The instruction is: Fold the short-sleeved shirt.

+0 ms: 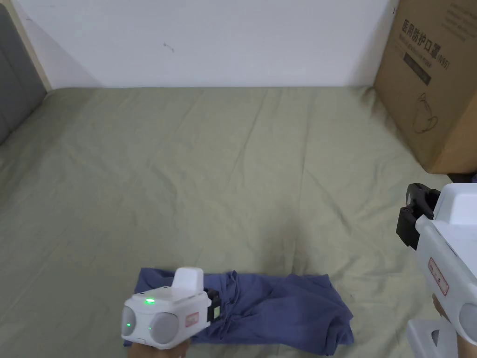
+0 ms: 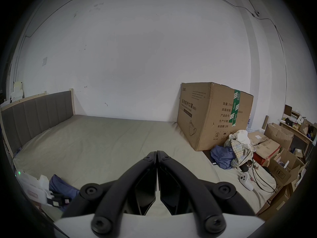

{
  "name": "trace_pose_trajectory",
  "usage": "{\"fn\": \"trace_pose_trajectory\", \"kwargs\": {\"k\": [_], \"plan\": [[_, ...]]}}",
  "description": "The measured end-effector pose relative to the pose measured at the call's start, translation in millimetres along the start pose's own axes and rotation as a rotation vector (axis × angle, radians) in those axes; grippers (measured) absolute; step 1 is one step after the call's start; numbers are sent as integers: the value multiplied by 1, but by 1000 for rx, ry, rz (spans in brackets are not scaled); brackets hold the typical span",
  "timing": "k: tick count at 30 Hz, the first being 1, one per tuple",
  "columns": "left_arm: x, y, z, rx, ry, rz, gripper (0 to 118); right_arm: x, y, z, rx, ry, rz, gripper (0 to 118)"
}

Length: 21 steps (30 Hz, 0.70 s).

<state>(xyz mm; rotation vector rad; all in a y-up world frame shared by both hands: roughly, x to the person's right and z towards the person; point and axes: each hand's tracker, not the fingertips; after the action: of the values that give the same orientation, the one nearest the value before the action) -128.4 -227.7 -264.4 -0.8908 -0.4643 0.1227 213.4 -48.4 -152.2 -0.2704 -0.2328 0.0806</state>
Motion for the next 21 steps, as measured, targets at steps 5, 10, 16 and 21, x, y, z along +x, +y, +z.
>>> {"fn": "trace_pose_trajectory", "kwargs": {"k": [5, 10, 16, 21], "plan": [[-59, 28, 42, 25, -75, 162, 0, -8, 3, -4, 5, 19, 1, 0], [-123, 38, 69, 16, -122, 241, 6, -17, 3, -7, 0, 38, 2, 0], [-176, 30, 64, -110, -172, 322, 81, -29, 2, -12, -9, 58, 9, 0], [-185, 19, 47, -121, -231, 369, 101, -36, 1, -15, -21, 66, 17, 0]]}}
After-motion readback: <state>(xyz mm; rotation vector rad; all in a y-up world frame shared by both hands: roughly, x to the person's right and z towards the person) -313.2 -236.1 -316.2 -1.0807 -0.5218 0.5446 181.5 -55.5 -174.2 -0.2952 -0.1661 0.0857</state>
